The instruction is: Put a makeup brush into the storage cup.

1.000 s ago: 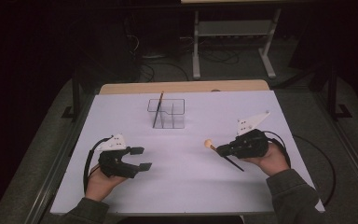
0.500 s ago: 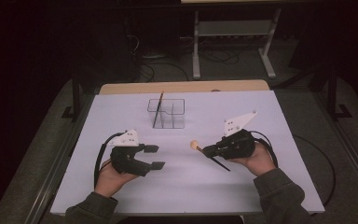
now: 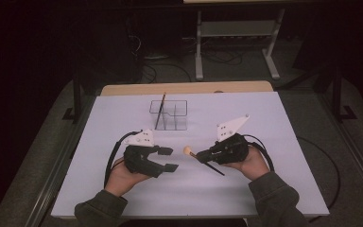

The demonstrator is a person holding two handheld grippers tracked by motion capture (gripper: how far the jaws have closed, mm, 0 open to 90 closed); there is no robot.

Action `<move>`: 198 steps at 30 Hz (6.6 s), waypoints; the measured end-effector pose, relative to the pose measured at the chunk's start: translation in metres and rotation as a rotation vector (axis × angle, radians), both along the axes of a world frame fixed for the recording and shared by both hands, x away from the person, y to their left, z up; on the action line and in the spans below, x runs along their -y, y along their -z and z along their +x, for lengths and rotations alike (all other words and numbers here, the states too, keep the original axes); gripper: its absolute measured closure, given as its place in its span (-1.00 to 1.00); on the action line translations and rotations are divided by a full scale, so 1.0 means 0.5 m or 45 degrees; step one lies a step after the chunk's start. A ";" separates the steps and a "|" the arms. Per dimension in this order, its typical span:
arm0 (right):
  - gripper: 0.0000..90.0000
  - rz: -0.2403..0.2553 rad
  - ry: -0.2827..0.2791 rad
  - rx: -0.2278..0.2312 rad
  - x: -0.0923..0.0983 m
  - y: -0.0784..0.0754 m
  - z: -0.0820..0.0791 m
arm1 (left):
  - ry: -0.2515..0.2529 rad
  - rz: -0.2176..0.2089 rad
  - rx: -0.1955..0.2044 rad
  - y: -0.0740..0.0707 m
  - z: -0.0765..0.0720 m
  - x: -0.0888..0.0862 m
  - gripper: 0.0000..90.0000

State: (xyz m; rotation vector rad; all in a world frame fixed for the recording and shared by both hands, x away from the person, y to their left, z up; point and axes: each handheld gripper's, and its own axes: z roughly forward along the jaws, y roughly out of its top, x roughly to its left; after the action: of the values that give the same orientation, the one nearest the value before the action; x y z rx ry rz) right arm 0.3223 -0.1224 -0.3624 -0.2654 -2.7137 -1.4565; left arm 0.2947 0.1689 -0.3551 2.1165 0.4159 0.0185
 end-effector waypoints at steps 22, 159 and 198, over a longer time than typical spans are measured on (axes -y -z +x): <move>0.86 0.015 -0.094 0.025 -0.070 0.005 -0.010 | 0.073 0.004 -0.035 -0.012 0.004 0.018 0.18; 0.85 -0.169 0.062 -0.053 -0.017 -0.038 0.078 | -0.192 0.081 -0.016 0.019 -0.002 -0.127 0.14; 0.85 -0.156 0.126 -0.047 -0.024 -0.082 0.136 | -0.282 0.086 0.002 0.051 -0.028 -0.176 -0.04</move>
State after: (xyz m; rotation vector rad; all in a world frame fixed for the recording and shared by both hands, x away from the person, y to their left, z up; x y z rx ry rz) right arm 0.3901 -0.1102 -0.3214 -0.4333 -2.8011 -1.2944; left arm 0.2805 0.2567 -0.3806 2.1266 0.6548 0.1639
